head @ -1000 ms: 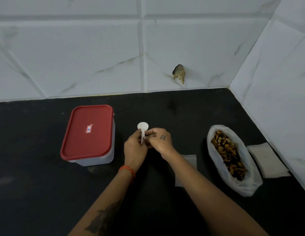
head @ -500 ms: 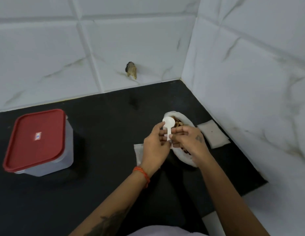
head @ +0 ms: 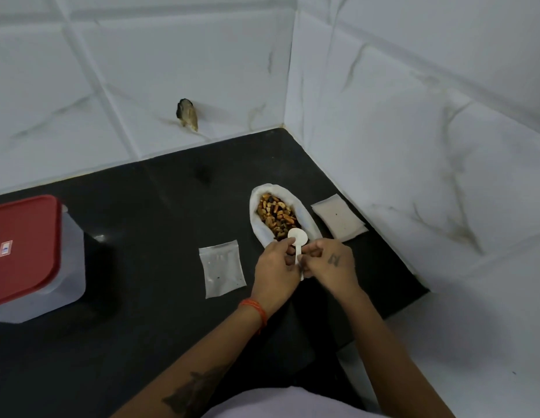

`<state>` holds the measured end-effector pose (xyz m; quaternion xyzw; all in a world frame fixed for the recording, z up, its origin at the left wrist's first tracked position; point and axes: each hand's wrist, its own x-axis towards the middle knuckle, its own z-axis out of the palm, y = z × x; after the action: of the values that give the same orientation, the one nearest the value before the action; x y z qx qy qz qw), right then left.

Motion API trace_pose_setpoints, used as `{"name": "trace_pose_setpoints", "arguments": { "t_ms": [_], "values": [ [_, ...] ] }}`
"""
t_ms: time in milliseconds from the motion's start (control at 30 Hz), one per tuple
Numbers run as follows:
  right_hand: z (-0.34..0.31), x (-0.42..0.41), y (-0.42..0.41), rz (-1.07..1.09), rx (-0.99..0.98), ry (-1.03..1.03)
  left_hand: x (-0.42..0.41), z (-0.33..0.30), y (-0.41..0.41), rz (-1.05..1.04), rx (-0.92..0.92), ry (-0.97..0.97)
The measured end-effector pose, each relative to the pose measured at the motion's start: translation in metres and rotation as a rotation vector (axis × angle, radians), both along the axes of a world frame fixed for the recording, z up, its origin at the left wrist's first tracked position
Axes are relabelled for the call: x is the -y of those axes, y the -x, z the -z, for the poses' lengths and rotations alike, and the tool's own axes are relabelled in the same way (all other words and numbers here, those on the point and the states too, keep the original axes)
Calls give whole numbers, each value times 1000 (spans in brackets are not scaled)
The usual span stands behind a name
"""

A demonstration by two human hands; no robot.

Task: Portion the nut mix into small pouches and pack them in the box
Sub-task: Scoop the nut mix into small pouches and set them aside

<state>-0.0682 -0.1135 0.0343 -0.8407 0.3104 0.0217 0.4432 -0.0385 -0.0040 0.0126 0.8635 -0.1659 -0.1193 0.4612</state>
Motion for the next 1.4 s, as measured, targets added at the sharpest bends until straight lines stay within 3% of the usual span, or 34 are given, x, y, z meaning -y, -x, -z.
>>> {"name": "trace_pose_setpoints", "arguments": {
  "t_ms": [167,267,367,467,567,667,933,1133,1333,1400],
  "values": [
    [-9,2,-1,-76,-47,226,-6,-2,-2,-29,49,45],
    [-22,-1,-5,-138,62,377,-17,-6,-5,-80,136,64],
    [-28,-14,-17,-210,227,321,-33,-8,-8,-192,260,62],
    [-20,-36,-34,-299,353,224,-51,0,-9,-323,371,-69],
    [-3,-61,-49,-379,424,181,-64,13,-9,-462,310,-189],
    [18,-83,-63,-482,433,258,-72,26,-8,-443,143,-295],
    [33,-99,-76,-633,185,600,-85,47,-6,-310,50,-454],
    [-5,-88,-79,-599,77,400,-96,25,-15,-321,151,-243],
    [-35,-63,-63,-433,134,-242,-107,-5,-37,-113,287,-88],
    [-40,-57,-59,-451,130,-306,-108,-11,-41,-52,264,-43]
  ]
}}
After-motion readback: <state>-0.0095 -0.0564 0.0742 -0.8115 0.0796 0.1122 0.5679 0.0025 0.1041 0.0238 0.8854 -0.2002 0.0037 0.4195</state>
